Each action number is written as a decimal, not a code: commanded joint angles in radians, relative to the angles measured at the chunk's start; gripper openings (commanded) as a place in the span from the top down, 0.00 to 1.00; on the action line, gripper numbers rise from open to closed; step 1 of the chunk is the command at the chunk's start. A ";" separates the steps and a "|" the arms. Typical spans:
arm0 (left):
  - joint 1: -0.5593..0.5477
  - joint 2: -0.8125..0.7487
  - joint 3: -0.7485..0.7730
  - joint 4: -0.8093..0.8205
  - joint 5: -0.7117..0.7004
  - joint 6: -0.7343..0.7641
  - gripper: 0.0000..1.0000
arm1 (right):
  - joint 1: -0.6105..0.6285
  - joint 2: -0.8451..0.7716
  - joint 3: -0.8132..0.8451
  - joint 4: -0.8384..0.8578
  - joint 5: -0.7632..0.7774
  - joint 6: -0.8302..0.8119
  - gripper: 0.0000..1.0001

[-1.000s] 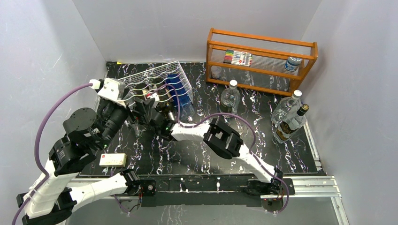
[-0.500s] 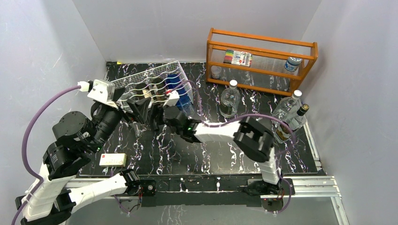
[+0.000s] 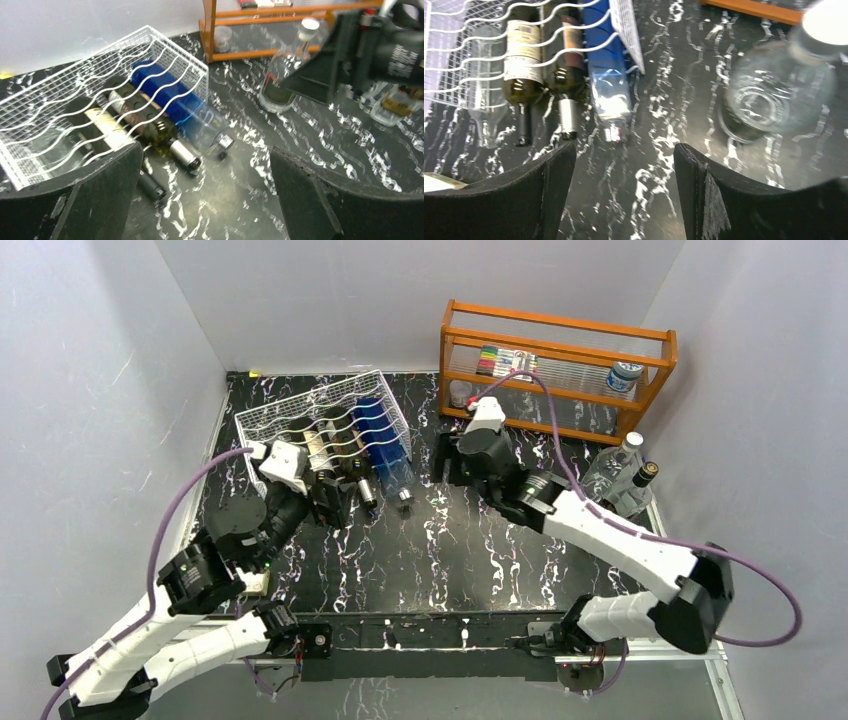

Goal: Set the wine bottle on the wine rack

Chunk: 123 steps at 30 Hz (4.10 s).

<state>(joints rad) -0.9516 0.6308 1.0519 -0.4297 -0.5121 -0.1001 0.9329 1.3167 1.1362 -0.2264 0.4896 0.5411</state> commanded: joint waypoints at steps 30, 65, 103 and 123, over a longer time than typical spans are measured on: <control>0.000 -0.011 -0.352 0.238 0.122 -0.142 0.02 | -0.704 -0.385 0.082 -0.364 0.614 -0.142 0.15; 0.000 0.025 -0.352 0.238 0.118 -0.145 0.02 | -0.844 -0.420 -0.050 -0.407 0.263 -0.086 1.00; -0.001 0.286 -0.365 0.450 0.327 -0.073 0.02 | -0.843 -0.470 -0.417 0.112 -1.082 -0.004 1.00; 0.000 0.585 -0.259 0.486 0.733 0.093 0.02 | -0.820 -0.454 -0.546 0.328 -1.307 0.086 1.00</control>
<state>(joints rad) -0.9516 1.1893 0.7525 -0.0113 0.0929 -0.0776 0.1017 0.8711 0.5755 -0.0261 -0.7380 0.5724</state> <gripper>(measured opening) 0.981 0.435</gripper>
